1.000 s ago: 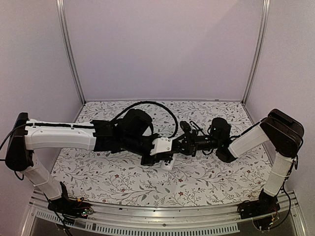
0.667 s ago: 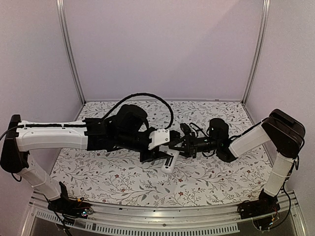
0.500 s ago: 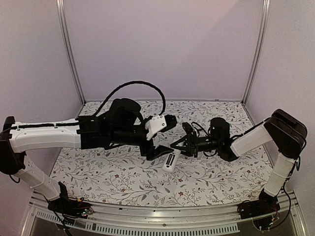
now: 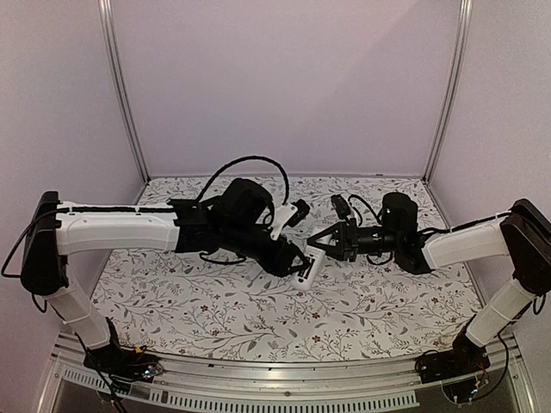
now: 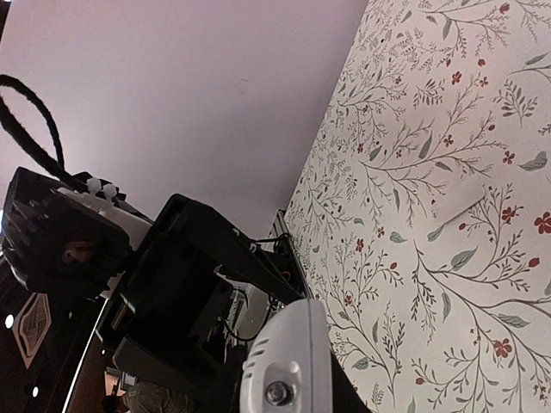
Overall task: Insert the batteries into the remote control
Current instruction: Press the battery in the battery compartment.
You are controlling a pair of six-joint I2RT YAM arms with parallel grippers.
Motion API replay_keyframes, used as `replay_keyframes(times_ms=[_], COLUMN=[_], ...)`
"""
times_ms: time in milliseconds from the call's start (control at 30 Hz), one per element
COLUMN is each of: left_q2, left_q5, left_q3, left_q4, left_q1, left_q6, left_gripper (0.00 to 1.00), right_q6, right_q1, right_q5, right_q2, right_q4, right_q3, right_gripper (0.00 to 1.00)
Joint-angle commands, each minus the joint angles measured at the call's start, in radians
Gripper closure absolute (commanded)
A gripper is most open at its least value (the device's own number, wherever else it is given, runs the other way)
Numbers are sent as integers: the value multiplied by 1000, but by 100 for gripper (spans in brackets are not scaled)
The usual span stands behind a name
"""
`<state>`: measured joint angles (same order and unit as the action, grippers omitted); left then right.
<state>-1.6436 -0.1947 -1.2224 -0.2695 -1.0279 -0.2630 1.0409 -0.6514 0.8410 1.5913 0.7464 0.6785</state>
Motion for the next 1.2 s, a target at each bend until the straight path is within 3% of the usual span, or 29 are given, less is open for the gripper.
replay_keyframes(times_ms=[0,333,500,567,667,767,900,1033,1167], left_q2=[-30,-71,-87,-84,-64,-46,-143,-363,-478], left_q5=[-75,-58,1,-4,-80,-86,-26,20,-25], left_q3=[-15,-1,-25,-32,-56,-61,-185,-417,-539], left_q4=[14,6,-36,-34,-17,32,-11,-151,-168], left_q1=[23,39,41,42,62,99,147,174,197], left_q6=[-113,-124,-101,-71,16,106,205,272,275], left_gripper=[45,66,70,57,27,10,8,12,15], right_q6=[-72,-78,-72,-71,-72,-82,-119,-209,-315], right_q1=[5,14,25,43,101,169,263,369,474], right_q5=[-23,-21,-21,-29,-39,-46,-47,-74,-142], right_q2=[-52,-86,-98,-99,-93,-92,-111,-141,-130], right_q4=[-71,-90,-95,-107,-122,-160,-255,-403,-546], right_q3=[7,10,9,1,-24,-46,-55,-40,13], right_gripper=[100,100,100,100,100,100,100,100,100])
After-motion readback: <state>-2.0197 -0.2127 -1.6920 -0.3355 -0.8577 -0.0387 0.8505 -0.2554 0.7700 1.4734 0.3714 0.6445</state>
